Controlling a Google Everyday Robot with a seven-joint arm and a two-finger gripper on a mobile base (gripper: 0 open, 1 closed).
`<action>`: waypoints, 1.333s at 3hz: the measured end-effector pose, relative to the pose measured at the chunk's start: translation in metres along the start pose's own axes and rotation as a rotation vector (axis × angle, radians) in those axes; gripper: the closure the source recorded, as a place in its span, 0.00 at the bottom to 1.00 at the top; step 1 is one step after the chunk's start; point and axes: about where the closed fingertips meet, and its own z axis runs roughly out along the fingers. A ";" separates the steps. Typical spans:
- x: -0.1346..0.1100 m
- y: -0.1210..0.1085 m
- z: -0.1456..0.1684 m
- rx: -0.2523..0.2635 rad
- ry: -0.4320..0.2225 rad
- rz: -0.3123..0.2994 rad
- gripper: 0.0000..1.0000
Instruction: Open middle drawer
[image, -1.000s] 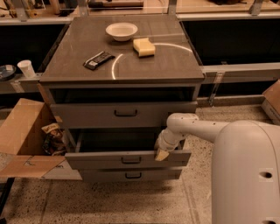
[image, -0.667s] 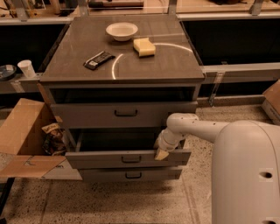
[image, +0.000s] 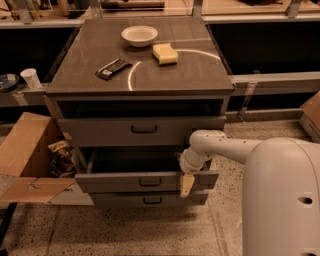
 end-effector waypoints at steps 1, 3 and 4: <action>-0.002 0.016 0.000 -0.030 -0.006 -0.011 0.00; -0.010 0.083 -0.007 -0.140 -0.012 -0.053 0.18; -0.013 0.107 -0.004 -0.188 -0.013 -0.075 0.42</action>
Offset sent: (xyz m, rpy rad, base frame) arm -0.0975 -0.0020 0.0137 0.0030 0.1133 0.0994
